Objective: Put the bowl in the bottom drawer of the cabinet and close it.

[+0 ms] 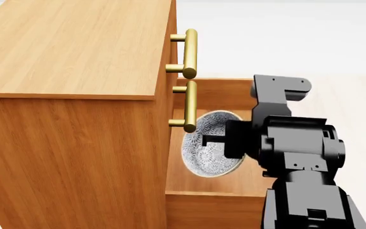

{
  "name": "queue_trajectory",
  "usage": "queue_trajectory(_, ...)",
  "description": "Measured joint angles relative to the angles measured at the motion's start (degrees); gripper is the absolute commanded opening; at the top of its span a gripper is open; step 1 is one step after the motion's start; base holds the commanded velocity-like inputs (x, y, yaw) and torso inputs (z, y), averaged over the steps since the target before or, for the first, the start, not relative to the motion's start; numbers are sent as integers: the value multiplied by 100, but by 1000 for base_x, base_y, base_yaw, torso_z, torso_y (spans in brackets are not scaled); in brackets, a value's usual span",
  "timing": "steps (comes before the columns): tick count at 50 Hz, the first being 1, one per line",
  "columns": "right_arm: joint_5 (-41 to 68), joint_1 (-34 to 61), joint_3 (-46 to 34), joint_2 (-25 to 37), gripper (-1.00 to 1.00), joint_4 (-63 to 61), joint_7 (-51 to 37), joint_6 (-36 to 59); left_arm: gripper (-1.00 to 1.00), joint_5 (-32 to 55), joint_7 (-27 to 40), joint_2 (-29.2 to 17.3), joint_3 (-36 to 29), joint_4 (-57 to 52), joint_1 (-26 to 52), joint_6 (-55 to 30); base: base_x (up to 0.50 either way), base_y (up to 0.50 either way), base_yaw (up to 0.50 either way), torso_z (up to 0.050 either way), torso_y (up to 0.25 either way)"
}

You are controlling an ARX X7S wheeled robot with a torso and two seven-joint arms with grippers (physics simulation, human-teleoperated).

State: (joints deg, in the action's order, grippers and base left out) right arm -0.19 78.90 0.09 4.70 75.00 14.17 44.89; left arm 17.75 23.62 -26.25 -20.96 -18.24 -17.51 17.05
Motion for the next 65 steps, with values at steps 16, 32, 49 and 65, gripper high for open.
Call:
queue_trajectory(16, -11, 29, 24, -17, -100, 0, 29, 328, 100, 17, 14, -21, -2, -12, -5, 13, 0, 0, 0, 0, 0)
queue_trajectory(32, -16, -5, 34, -4, 100, 0, -85, 424, 100, 1, -14, 8, -21, 121, -14, 149, 0, 0, 0, 0, 1)
queue_trajectory(49, -73, 62, -248, 14, 100, 0, -50, -96, 100, -3, -23, 25, -44, 196, 6, 205, 0, 0, 0, 0, 0)
queue_trajectory(65, -150, 408, -845, 135, 100, -3, 45, -931, 100, 19, -5, -5, -51, 150, 9, 185, 0, 0, 0, 0, 0)
